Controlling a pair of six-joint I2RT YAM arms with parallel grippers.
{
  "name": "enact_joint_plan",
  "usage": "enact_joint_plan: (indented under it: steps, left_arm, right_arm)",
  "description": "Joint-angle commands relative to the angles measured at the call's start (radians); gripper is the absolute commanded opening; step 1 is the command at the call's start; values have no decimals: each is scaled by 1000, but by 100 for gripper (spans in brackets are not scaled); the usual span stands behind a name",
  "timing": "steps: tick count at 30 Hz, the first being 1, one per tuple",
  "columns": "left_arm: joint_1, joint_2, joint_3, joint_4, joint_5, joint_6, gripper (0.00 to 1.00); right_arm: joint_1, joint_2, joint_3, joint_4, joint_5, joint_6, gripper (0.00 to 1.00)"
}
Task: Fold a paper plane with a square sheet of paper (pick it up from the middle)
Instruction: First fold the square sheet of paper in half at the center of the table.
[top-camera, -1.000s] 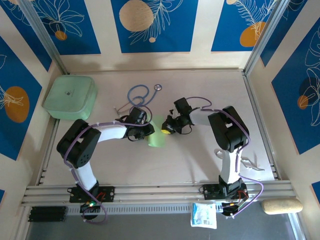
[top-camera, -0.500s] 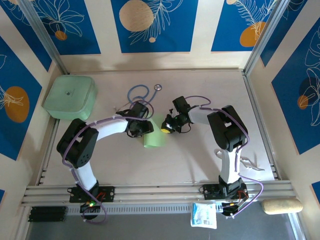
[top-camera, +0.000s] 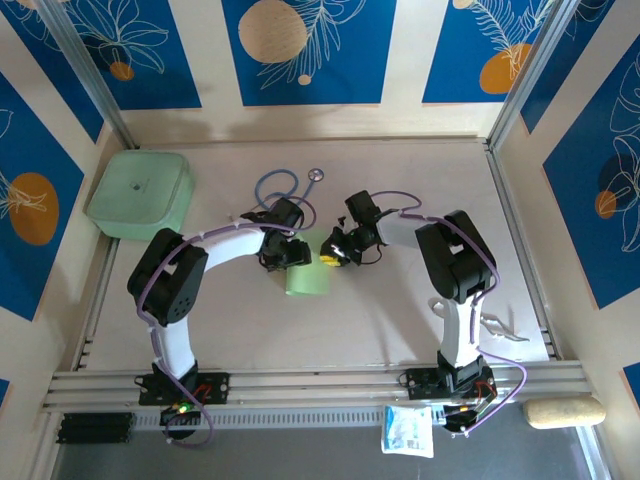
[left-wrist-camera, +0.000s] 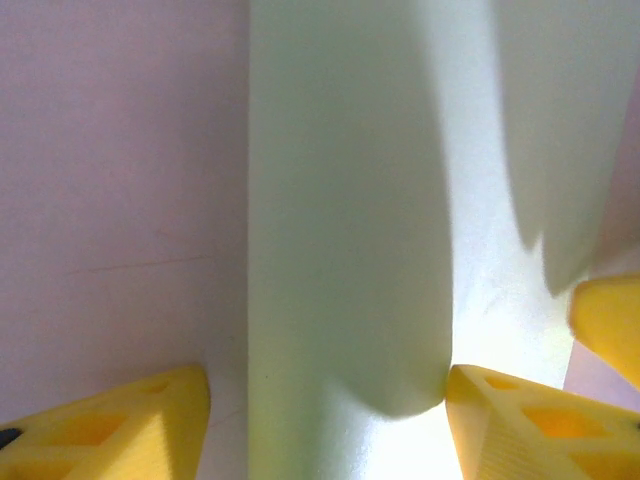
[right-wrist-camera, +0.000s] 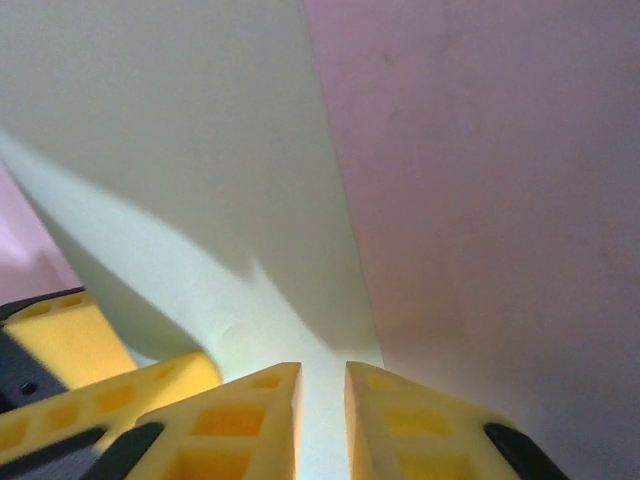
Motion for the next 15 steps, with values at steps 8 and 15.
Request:
enact_joint_plan:
  steps: [8, 15]
  left_arm:
    - [11, -20, -5, -56, -48, 5, 58]
    - [27, -37, -20, -67, -63, 9, 55]
  right_arm:
    - [-37, -129, -29, -10, -1, -31, 28]
    - [-39, -123, -36, -10, 2, -25, 27]
